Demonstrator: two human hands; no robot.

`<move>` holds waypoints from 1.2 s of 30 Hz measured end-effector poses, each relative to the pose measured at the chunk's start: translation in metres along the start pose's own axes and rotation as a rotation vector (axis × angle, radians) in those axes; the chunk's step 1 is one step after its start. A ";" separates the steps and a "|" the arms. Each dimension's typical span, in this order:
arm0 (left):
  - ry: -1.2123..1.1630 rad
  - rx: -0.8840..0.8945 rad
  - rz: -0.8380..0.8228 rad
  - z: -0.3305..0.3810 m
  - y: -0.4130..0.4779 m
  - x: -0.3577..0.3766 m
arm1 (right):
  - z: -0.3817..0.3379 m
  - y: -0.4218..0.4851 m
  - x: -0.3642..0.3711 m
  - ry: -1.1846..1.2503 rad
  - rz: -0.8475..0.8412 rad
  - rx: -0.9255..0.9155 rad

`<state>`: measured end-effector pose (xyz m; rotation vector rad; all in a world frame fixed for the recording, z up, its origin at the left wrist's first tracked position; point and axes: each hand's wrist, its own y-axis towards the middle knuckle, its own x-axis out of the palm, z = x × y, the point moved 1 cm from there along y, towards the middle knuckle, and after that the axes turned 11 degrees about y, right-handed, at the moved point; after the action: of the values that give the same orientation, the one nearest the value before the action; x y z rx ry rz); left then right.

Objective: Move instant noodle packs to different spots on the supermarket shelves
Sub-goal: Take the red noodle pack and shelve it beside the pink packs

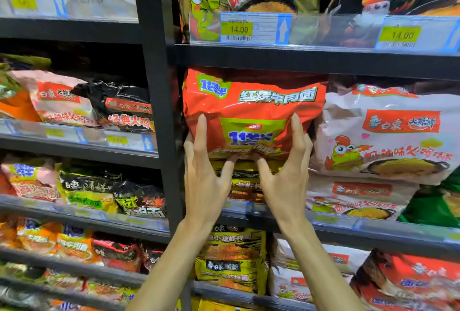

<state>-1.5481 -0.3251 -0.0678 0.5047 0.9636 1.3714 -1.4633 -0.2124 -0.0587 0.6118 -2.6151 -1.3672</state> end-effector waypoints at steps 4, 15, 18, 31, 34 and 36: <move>-0.007 0.014 0.038 0.005 -0.006 -0.003 | -0.003 -0.009 -0.001 -0.012 0.048 -0.059; -0.080 0.098 0.053 0.009 -0.025 -0.030 | -0.026 -0.030 -0.024 -0.056 0.056 -0.174; -0.101 0.093 0.036 0.011 -0.026 -0.038 | -0.036 -0.033 -0.029 -0.035 0.032 -0.153; -0.166 0.041 -0.039 0.016 -0.018 -0.050 | -0.028 -0.015 -0.058 -0.234 -0.159 -0.153; -0.167 0.030 -0.033 0.016 -0.018 -0.050 | -0.028 -0.010 -0.059 -0.202 -0.171 -0.143; -0.158 0.031 -0.019 0.016 -0.018 -0.050 | -0.028 -0.004 -0.062 -0.175 -0.191 -0.155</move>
<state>-1.5204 -0.3728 -0.0596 0.6165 0.8599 1.2812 -1.3980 -0.2101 -0.0414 0.7673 -2.6029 -1.7353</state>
